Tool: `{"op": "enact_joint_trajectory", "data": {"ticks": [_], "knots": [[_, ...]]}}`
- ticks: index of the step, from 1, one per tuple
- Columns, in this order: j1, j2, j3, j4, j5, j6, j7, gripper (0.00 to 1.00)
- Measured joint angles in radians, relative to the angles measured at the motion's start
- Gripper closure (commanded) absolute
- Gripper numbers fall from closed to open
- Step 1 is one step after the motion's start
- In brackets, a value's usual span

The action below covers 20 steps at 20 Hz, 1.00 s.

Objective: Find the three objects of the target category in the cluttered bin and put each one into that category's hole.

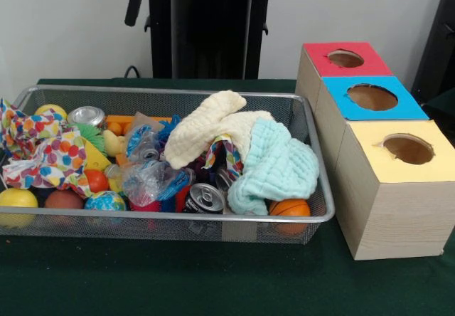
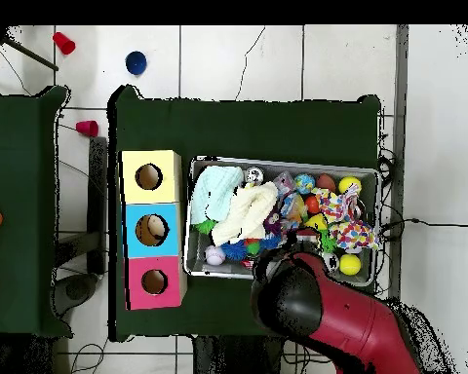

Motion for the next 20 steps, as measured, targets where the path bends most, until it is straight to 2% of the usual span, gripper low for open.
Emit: {"op": "enact_joint_trajectory", "data": {"ticks": [6,9,14,15,20], "knots": [[-0.042,0.009,0.023,0.015,-0.005,-0.021,0.000,0.00],[-0.046,0.038,0.024,0.023,-0.005,-0.068,0.000,0.00],[-0.046,0.105,0.030,0.049,-0.005,-0.183,0.000,0.00],[-0.046,0.140,0.032,0.063,-0.005,-0.234,0.000,0.00],[-0.046,0.207,0.033,0.077,-0.004,-0.306,0.000,0.00]]}}
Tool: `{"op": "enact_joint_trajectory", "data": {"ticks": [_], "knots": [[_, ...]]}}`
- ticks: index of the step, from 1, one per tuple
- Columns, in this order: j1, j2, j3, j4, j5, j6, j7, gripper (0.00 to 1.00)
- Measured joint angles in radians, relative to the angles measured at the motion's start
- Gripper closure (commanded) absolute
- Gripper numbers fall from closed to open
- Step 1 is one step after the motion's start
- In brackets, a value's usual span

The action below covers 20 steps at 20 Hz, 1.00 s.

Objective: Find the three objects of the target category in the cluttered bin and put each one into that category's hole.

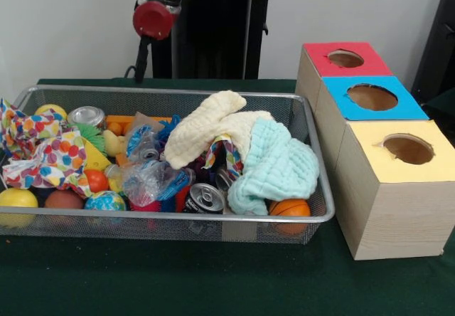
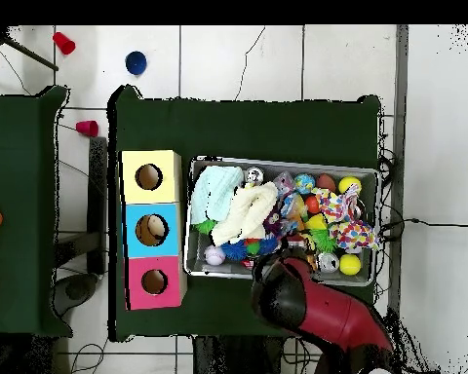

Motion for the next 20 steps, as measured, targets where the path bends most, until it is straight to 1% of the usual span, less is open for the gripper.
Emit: {"op": "enact_joint_trajectory", "data": {"ticks": [7,10,16,20], "knots": [[-0.004,0.094,0.004,0.013,0.000,-0.059,0.000,0.00],[-0.018,0.120,0.007,0.020,0.000,-0.068,0.000,0.00],[-0.067,0.127,0.022,0.031,-0.011,-0.068,0.000,0.00],[-0.127,0.108,0.049,0.033,-0.036,-0.066,0.000,0.00]]}}
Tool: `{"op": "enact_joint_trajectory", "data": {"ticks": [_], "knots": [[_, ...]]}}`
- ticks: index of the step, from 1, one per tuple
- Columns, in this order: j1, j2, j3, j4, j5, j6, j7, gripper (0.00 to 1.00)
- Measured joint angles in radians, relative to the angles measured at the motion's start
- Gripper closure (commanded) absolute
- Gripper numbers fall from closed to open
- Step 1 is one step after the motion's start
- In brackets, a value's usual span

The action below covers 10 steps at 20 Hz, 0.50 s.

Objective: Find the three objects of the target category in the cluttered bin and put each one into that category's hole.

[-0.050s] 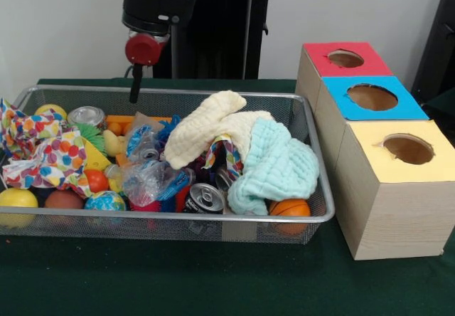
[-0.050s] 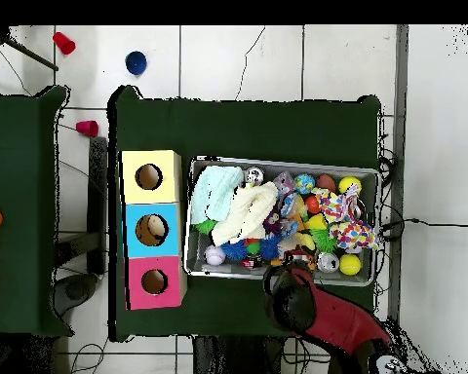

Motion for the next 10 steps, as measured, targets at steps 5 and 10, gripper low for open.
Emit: {"op": "enact_joint_trajectory", "data": {"ticks": [5,10], "knots": [[-0.052,-0.020,0.020,0.000,-0.017,0.008,0.000,0.00],[-0.053,-0.019,0.020,-0.004,-0.024,0.009,0.000,0.00]]}}
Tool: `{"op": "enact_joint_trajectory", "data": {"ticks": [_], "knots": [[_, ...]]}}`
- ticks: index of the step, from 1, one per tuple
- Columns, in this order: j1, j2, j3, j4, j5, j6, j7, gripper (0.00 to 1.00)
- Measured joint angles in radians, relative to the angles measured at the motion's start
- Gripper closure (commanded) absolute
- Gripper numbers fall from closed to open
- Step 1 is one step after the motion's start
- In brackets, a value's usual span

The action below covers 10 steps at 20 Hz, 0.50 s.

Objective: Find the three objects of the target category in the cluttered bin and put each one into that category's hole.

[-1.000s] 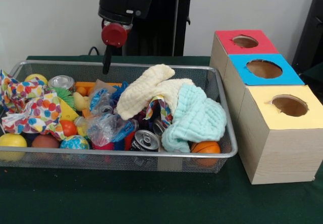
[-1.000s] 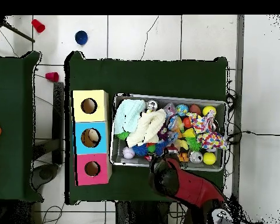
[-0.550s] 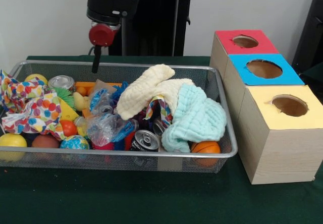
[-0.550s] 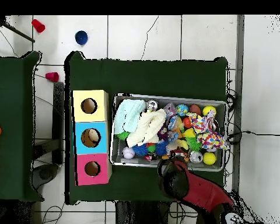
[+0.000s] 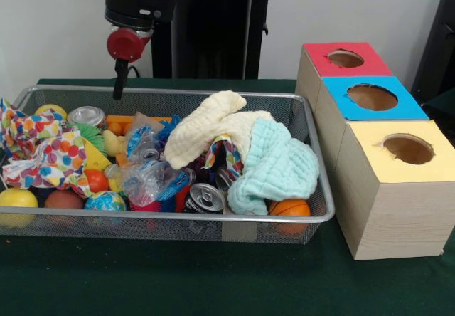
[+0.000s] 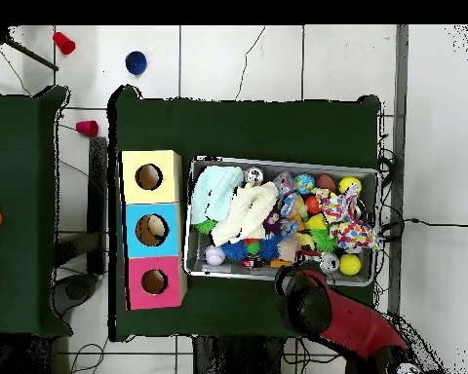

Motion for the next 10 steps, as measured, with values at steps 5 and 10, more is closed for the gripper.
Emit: {"op": "enact_joint_trajectory", "data": {"ticks": [5,10], "knots": [[0.020,0.003,0.000,-0.007,0.000,0.003,0.000,0.00],[0.035,0.017,0.000,-0.020,0.000,0.003,0.000,0.00]]}}
